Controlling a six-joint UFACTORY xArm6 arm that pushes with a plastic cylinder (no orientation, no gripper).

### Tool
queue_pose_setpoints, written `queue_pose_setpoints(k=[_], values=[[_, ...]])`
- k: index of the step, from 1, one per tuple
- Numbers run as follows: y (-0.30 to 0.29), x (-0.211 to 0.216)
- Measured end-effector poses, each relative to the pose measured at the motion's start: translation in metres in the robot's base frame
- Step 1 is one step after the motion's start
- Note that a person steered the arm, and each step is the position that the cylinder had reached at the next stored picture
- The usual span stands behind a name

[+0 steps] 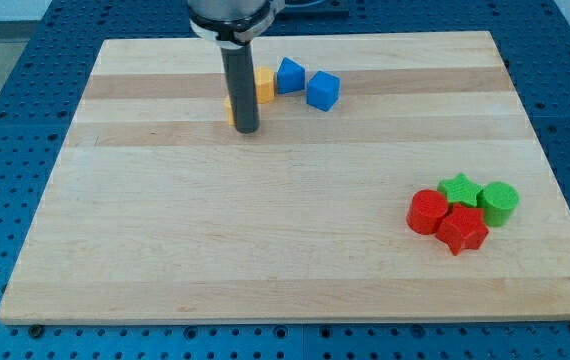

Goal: Place the arm to the right center

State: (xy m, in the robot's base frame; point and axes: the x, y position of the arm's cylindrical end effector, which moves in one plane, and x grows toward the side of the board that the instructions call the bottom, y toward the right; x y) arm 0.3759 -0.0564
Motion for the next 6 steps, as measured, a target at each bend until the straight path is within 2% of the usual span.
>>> queue_pose_setpoints(k=[2, 3, 4, 6], values=[[0.144, 0.047], [0.182, 0.040], [0.221, 0.008], [0.358, 0.049]])
